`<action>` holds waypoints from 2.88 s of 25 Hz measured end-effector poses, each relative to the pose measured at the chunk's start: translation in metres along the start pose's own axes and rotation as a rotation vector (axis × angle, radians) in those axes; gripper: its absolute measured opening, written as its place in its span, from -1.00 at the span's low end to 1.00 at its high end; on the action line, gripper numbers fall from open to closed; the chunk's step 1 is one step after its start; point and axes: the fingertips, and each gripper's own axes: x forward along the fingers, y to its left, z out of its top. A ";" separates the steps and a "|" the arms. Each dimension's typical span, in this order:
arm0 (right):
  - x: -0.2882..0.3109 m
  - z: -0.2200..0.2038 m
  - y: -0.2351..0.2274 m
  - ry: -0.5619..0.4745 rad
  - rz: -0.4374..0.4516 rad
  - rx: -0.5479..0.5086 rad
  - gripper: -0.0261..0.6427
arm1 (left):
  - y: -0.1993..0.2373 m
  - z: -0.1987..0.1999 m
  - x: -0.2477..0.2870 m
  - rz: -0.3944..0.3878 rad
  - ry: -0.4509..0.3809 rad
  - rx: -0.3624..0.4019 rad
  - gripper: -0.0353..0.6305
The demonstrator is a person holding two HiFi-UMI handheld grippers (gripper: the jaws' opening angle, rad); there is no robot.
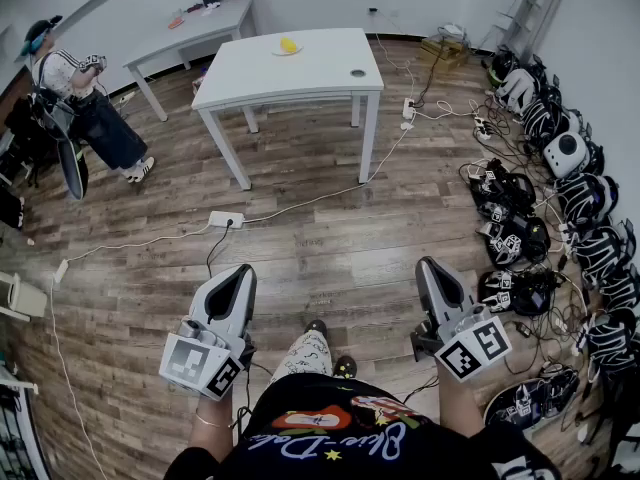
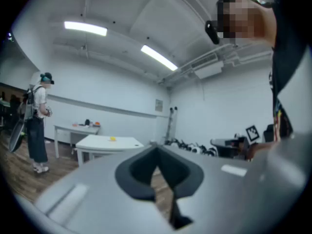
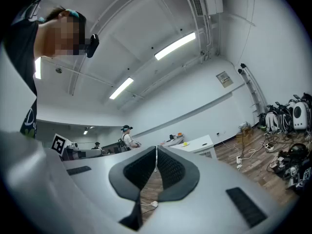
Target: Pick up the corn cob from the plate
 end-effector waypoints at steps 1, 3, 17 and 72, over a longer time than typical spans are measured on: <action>0.005 0.000 -0.006 0.006 -0.009 -0.003 -0.88 | 0.006 -0.002 0.006 0.001 0.002 -0.004 -0.91; 0.015 -0.001 -0.016 0.019 -0.027 -0.007 -0.88 | 0.017 -0.007 0.018 0.002 0.003 -0.017 -0.91; 0.261 0.020 -0.047 0.016 0.055 -0.045 -0.88 | 0.191 0.001 0.159 0.000 -0.019 0.010 -0.91; 1.094 -0.078 -0.339 0.415 0.088 -0.161 -0.85 | 0.719 0.067 0.715 -0.023 -0.070 -0.046 -0.91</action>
